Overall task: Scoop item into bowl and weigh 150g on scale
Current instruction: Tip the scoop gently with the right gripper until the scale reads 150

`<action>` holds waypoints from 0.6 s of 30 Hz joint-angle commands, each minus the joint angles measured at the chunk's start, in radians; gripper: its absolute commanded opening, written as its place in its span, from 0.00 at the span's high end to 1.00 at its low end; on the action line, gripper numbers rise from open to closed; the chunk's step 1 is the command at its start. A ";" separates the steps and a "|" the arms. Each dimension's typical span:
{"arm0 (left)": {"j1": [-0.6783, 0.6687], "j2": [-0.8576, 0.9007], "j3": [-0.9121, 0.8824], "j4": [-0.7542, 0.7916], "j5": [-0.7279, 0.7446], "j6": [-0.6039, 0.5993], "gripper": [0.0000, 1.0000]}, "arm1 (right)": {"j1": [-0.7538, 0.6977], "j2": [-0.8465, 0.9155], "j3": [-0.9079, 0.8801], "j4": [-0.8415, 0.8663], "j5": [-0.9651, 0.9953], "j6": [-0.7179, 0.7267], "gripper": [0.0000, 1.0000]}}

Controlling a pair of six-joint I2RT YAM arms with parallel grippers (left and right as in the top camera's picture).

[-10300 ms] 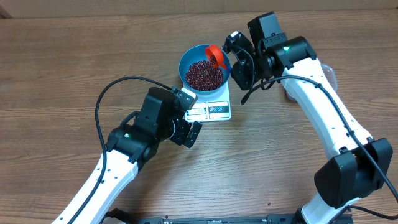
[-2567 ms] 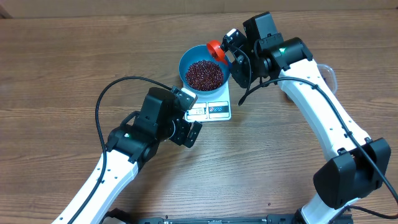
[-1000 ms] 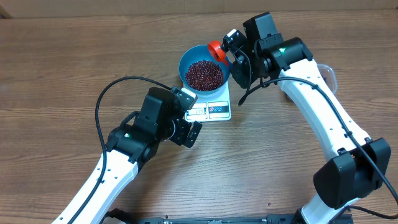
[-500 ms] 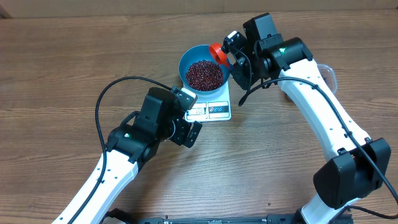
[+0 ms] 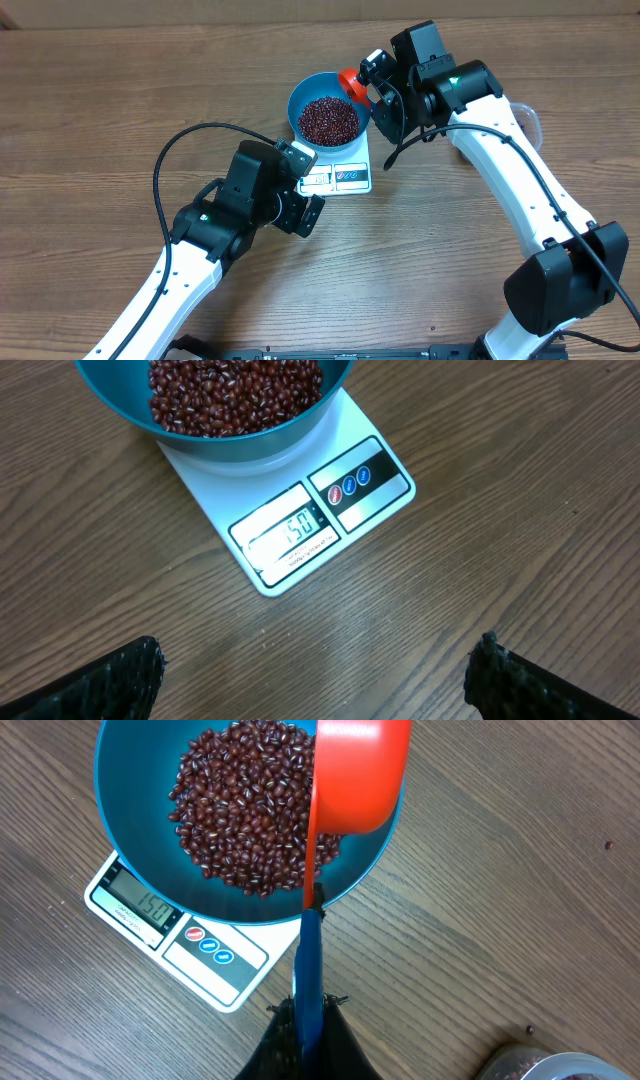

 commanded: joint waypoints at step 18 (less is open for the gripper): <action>0.005 0.003 0.021 0.001 -0.006 0.009 0.00 | 0.003 -0.003 0.023 -0.008 0.004 0.003 0.96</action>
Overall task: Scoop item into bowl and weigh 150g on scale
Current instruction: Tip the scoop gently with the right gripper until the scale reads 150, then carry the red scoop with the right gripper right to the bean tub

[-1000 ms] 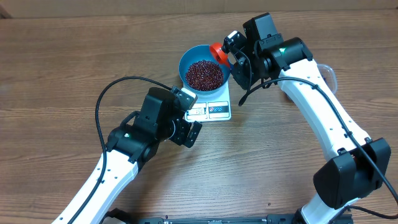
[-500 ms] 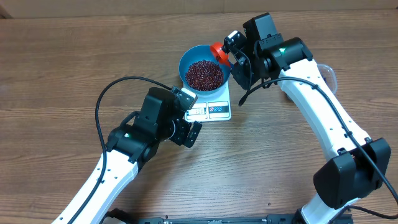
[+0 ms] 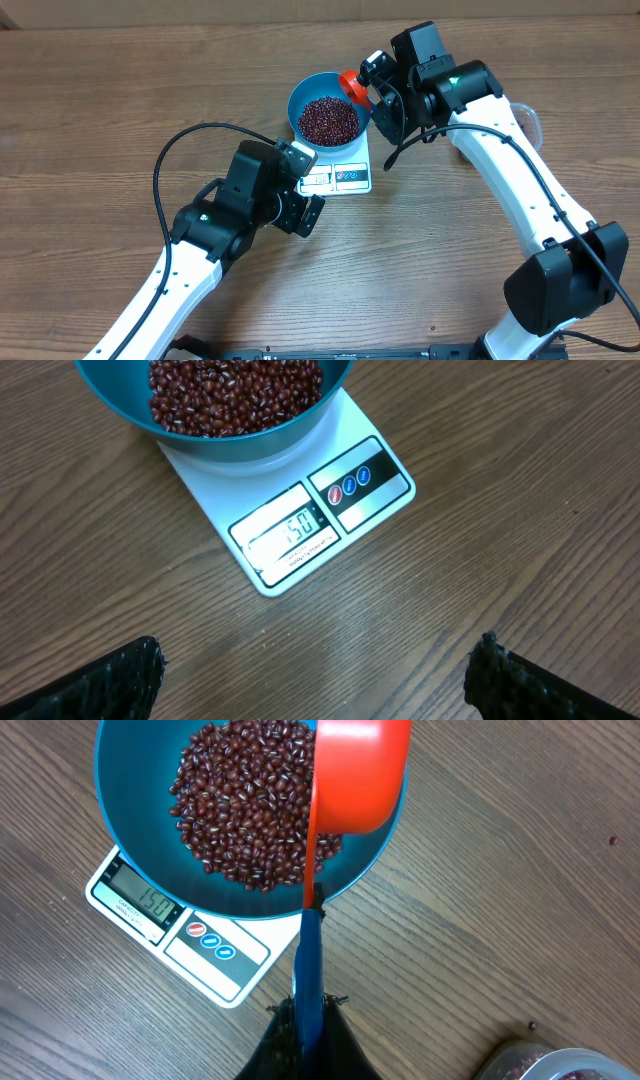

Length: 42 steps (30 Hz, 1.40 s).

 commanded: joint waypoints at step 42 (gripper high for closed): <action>0.005 0.003 0.021 0.001 -0.006 0.009 0.00 | -0.619 -0.183 0.056 -0.326 -0.760 -0.036 0.96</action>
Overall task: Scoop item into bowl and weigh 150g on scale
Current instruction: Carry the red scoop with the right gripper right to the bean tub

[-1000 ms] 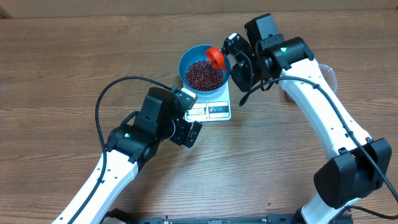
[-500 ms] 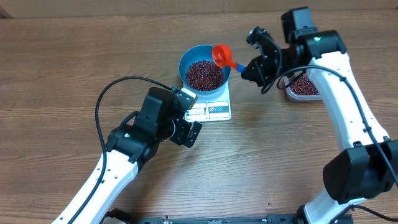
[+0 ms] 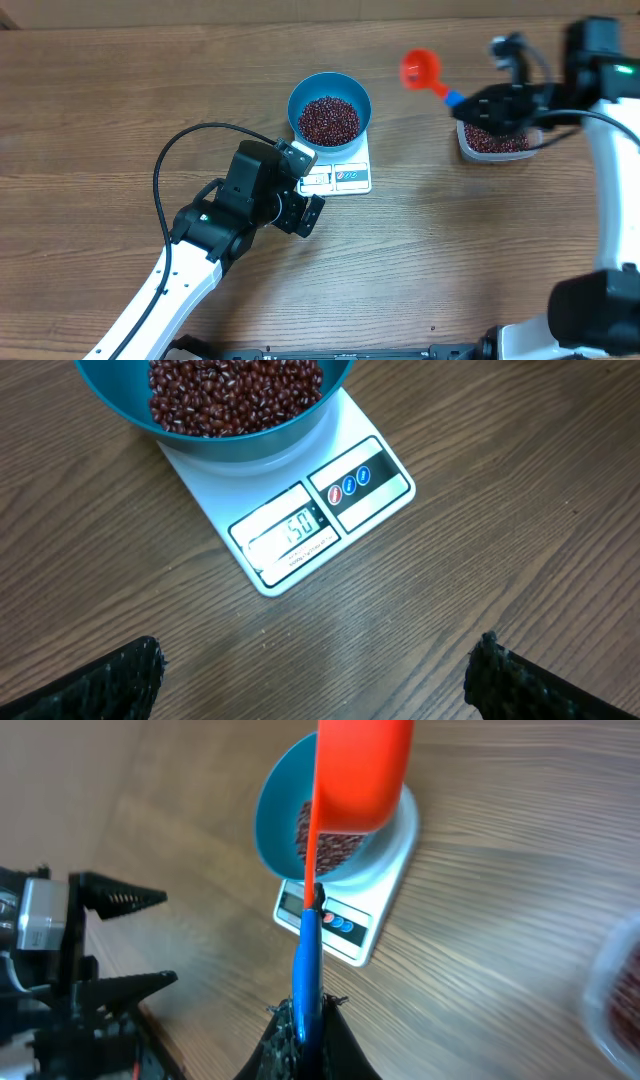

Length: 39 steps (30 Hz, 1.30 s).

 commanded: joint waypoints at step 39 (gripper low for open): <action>0.005 0.003 0.021 0.001 -0.006 0.009 0.00 | 0.068 -0.049 -0.196 0.088 0.944 0.441 0.94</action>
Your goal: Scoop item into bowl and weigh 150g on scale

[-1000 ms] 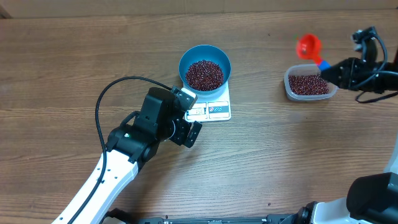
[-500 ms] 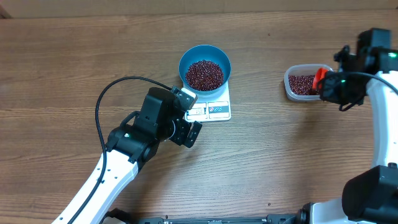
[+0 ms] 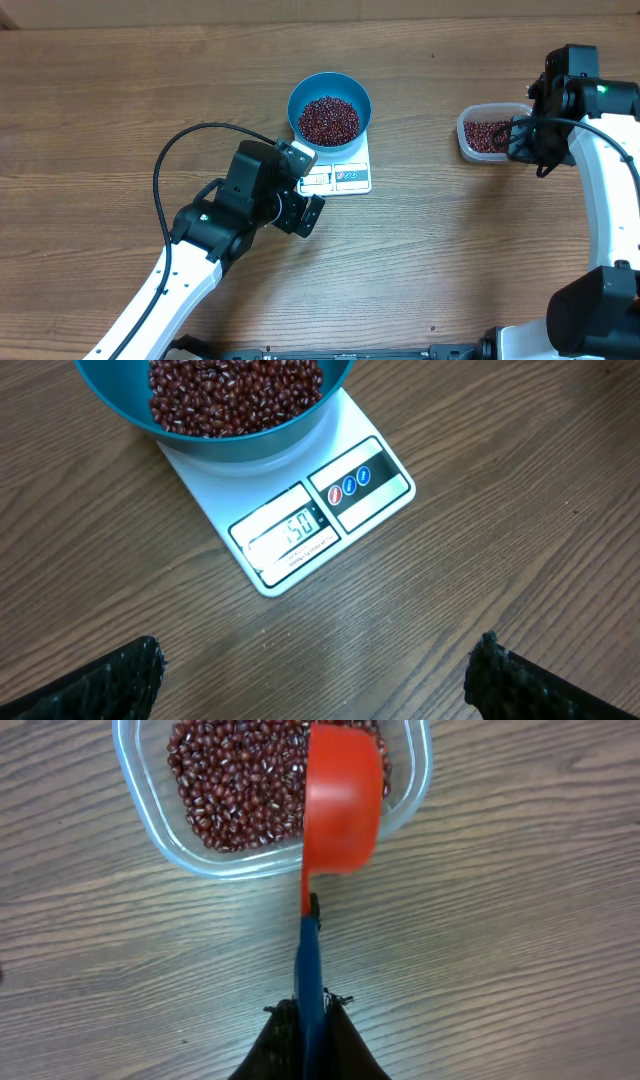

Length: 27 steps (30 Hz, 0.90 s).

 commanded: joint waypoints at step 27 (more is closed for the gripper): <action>0.005 0.003 0.021 0.001 -0.006 0.009 0.00 | -0.002 -0.108 0.061 0.064 -0.296 0.066 0.96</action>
